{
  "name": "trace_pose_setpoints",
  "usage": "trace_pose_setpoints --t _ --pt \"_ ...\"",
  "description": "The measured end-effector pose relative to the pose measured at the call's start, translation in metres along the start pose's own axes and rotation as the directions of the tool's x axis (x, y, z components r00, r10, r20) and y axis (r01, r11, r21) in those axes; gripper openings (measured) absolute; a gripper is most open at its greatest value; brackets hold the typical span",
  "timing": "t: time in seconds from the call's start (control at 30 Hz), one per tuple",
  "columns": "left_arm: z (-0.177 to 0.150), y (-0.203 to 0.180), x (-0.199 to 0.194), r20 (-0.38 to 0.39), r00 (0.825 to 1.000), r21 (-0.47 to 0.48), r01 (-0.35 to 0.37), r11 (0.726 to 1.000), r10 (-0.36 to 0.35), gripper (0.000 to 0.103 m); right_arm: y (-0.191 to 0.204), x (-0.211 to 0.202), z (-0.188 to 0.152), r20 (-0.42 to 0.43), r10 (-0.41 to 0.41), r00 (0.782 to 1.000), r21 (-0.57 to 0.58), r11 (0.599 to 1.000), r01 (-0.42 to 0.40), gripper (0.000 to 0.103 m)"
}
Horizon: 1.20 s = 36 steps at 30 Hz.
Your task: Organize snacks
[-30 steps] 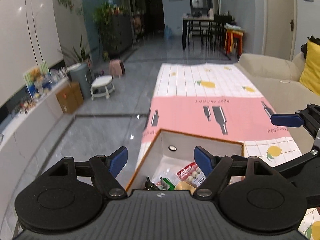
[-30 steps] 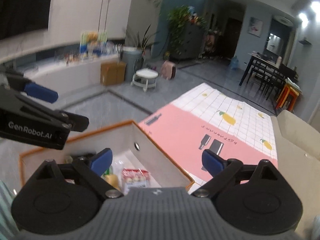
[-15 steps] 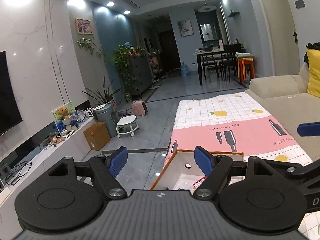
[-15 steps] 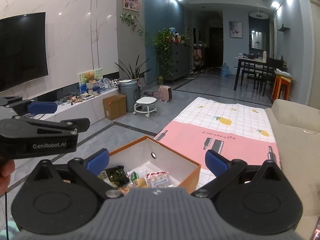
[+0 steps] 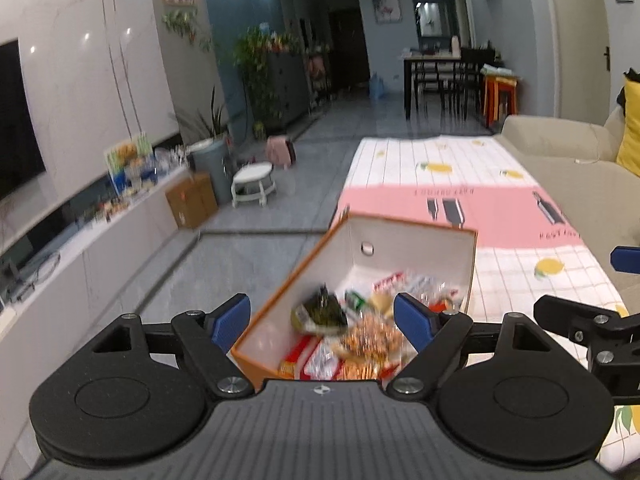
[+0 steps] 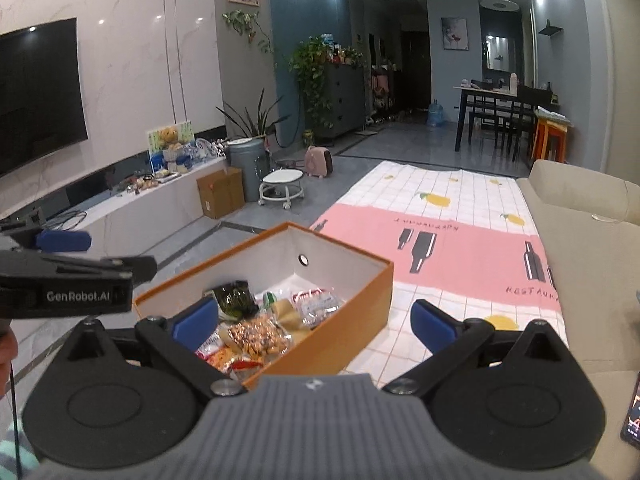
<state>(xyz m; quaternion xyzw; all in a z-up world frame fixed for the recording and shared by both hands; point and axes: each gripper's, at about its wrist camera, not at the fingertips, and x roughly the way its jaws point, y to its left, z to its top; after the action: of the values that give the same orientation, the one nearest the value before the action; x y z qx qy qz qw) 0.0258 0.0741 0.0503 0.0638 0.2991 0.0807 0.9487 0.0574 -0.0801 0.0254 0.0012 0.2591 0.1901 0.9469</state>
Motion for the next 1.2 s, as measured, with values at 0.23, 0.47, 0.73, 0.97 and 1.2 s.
trace_pose_setpoints --t 0.23,0.47,0.73,0.97,1.2 --pt "-0.011 -0.007 0.009 -0.067 0.998 0.014 0.0 1.0 0.0 0.095 -0.001 0.015 -0.012 -0.068 0.001 0.998 -0.009 1.0 -0.002 0.099" --pt "-0.017 -0.013 0.013 -0.095 0.995 0.025 0.008 1.0 -0.006 0.095 -0.004 0.025 -0.016 -0.108 -0.001 0.994 0.007 1.0 0.001 0.099" --pt "-0.015 -0.011 0.013 -0.09 0.996 0.022 0.001 1.0 0.001 0.095 -0.004 0.025 -0.016 -0.1 -0.002 0.995 0.002 1.0 0.002 0.099" --pt "-0.013 -0.008 0.014 -0.099 0.995 0.019 -0.002 1.0 0.003 0.095 -0.002 0.026 -0.015 -0.102 0.007 0.995 -0.003 1.0 -0.007 0.099" --pt "-0.012 -0.008 0.015 -0.103 0.995 0.018 0.0 1.0 0.002 0.095 -0.002 0.026 -0.015 -0.102 0.007 0.995 -0.005 1.0 -0.008 0.099"
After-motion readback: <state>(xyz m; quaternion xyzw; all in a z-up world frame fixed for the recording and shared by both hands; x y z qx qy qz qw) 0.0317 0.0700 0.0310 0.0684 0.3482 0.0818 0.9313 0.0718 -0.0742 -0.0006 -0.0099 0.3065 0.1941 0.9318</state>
